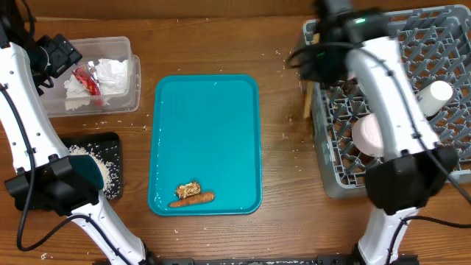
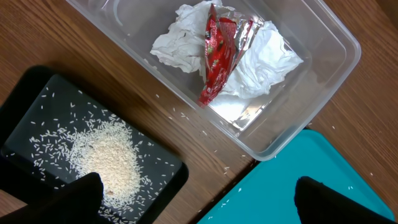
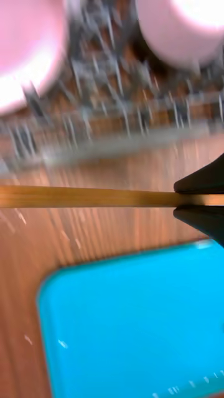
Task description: Sort waste into correct bins and load items into the dishwasher
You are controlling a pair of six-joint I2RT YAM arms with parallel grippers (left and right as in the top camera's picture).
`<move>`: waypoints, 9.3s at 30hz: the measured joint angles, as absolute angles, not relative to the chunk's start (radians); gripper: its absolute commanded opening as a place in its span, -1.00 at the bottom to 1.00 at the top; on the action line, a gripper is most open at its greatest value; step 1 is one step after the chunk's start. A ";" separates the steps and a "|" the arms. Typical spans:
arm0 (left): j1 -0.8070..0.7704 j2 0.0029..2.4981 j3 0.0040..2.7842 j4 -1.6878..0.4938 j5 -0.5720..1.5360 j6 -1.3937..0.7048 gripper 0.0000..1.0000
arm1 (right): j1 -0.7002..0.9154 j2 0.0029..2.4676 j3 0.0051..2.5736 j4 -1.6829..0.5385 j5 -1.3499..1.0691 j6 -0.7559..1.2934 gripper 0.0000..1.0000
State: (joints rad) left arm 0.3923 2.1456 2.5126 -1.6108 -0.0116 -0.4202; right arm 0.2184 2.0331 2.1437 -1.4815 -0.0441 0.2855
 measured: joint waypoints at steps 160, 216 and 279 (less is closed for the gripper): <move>-0.131 1.572 0.776 -0.684 0.249 -0.941 0.34 | 0.459 2.120 2.152 -1.555 -0.314 0.262 1.00; -0.421 1.620 1.055 -1.061 0.049 -0.196 0.42 | 0.459 2.120 2.152 -1.518 -0.314 0.261 1.00; -0.173 1.833 1.323 -1.239 -0.073 -0.340 -0.30 | 0.459 2.120 2.152 -1.524 -0.313 0.261 1.00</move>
